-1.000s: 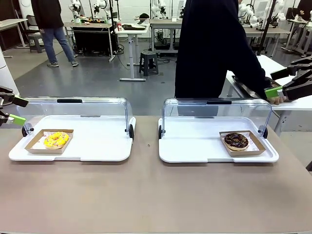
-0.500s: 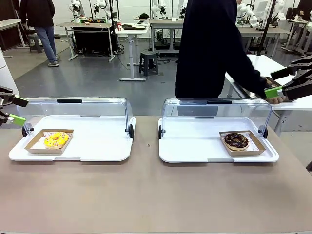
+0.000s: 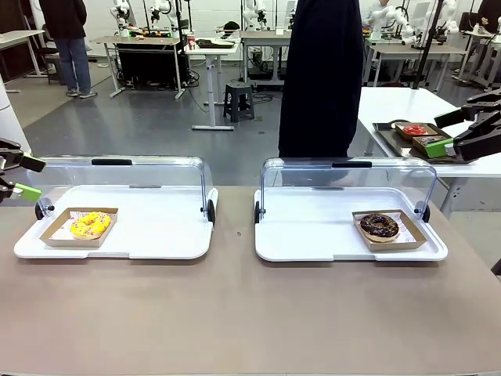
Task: Provide the desired donut to the person.
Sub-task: Place the picked Paper togo box onto the Handle tray extended by the person.
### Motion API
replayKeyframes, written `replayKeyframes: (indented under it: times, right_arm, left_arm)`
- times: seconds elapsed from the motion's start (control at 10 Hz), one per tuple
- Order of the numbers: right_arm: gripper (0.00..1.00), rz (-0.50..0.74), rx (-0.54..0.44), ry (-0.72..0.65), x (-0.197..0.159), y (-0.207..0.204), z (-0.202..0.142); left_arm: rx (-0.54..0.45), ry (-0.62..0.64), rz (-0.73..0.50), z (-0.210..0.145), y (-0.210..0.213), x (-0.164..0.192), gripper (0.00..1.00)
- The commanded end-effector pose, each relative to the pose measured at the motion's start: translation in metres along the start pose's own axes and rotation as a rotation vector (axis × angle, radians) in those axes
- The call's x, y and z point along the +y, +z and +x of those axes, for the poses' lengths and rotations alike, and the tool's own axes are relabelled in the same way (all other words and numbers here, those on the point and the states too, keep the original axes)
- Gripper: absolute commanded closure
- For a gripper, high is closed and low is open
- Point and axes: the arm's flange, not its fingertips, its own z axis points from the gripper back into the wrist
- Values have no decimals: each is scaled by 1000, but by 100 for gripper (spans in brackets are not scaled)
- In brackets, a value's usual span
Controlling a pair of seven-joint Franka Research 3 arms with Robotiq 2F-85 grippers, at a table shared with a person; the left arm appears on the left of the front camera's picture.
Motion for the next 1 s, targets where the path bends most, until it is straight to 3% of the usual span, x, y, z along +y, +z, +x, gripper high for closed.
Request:
replayKeyframes:
  times: [0.0,0.9]
  right_arm:
    - [0,5,-5,-6,-1,0,-2]
    - [0,5,-5,-6,-1,0,-2]
  left_arm:
    - [-18,0,-4,-1,0,0,0]
    - [-18,0,-4,-1,0,0,0]
